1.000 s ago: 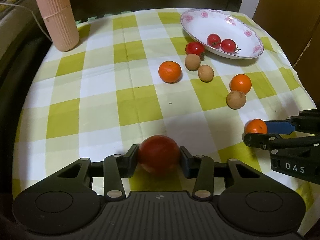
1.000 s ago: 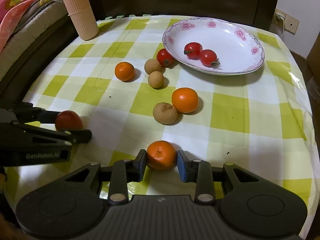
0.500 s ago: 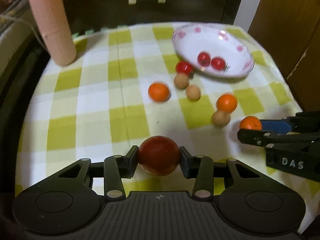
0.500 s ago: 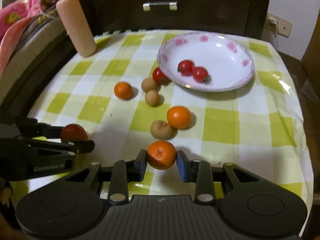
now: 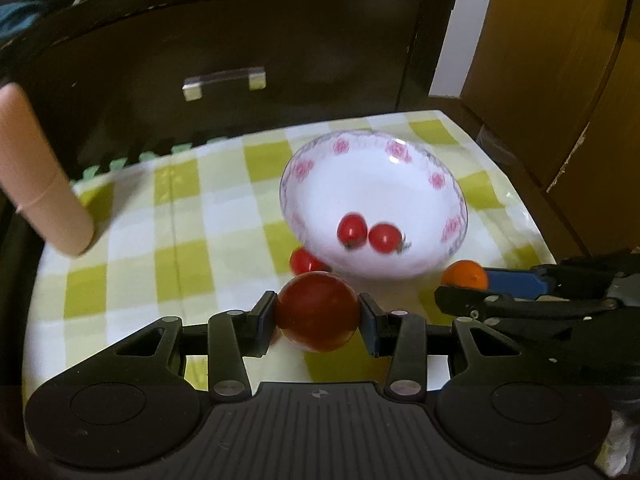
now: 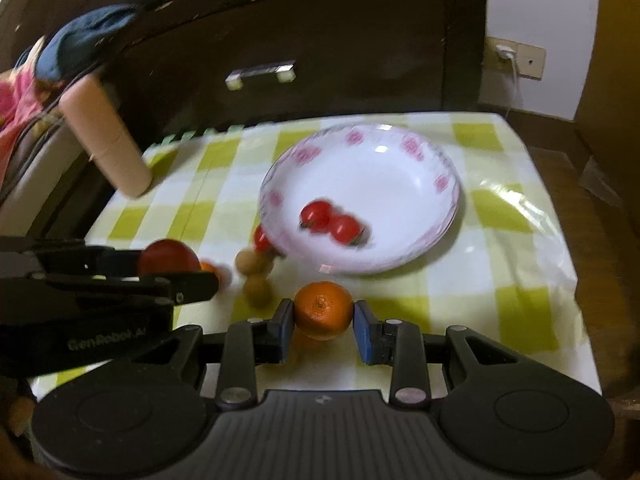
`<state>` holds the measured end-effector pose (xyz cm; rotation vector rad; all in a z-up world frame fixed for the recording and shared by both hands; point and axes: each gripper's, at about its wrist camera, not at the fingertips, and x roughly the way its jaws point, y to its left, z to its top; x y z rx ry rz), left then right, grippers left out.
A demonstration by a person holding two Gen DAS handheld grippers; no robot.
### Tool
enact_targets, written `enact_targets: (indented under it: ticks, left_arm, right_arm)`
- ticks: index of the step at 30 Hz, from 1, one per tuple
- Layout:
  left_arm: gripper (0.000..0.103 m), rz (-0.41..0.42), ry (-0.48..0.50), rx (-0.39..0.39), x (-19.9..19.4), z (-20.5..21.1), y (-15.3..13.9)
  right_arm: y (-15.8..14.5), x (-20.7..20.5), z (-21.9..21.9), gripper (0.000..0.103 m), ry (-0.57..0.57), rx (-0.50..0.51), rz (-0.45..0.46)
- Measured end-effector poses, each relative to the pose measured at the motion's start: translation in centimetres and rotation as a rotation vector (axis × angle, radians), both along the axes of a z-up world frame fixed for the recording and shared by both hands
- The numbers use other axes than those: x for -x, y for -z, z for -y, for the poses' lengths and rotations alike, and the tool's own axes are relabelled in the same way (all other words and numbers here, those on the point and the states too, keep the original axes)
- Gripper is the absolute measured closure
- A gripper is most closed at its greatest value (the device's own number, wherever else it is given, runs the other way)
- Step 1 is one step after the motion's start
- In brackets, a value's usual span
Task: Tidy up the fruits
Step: 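Carry the large tomato and the tangerine over the white floral bowl, then open both grippers to drop the tomato and tangerine into the bowl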
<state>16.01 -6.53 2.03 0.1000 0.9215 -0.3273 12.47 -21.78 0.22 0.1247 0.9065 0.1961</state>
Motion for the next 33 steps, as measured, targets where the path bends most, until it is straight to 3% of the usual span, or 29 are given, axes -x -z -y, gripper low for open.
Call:
enact_targets:
  ticks: [13,33]
  left_arm:
    - [0.052,0.008,0.018,-0.017,-6.2,3.4,0.7]
    - [0.052,-0.022,0.000,-0.035,-9.3,4.5,3.3]
  right_arm:
    - [1.2,-5.5,2.9,0.072,0.073,-0.002,-0.018]
    - [3.2,-8.1,2.2,0.072,0.035,0.011,-0.012]
